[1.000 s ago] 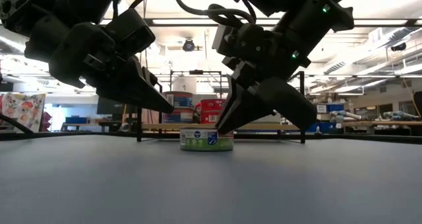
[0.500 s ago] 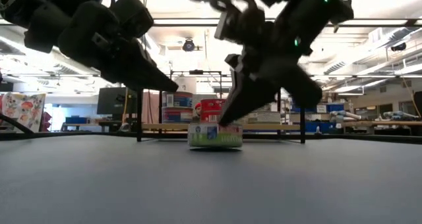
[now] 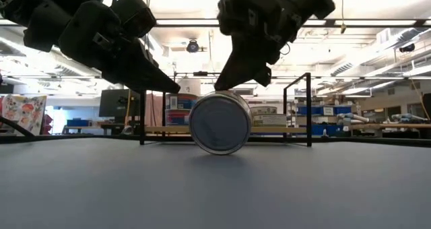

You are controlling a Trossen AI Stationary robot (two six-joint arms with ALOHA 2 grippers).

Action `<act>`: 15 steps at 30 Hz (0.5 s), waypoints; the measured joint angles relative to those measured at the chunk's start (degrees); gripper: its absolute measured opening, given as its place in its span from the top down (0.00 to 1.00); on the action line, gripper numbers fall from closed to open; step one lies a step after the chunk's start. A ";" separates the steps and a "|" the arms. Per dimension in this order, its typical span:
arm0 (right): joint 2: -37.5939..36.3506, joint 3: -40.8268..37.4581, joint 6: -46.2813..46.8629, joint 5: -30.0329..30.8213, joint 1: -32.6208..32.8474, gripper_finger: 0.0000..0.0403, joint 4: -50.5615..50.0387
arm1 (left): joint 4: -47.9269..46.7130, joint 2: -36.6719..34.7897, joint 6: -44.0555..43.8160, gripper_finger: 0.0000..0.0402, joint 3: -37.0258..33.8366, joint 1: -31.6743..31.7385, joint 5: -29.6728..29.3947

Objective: Stack canned seafood by type on shelf
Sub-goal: Stack the green tuna can on top of the other green tuna can on the shelf

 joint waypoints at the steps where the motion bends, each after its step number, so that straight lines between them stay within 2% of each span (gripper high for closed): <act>1: 0.06 0.04 1.40 -1.58 -0.74 1.00 -0.46 | -0.09 -0.04 -0.13 1.00 0.00 0.00 -0.02; 11: 0.08 0.20 3.22 -6.28 -4.58 1.00 -3.03 | -0.74 -0.06 -0.30 1.00 0.00 0.00 -0.11; 15: -0.17 0.18 1.92 -6.27 -4.95 0.94 -3.94 | -0.76 -0.06 -0.32 1.00 0.00 0.00 -0.11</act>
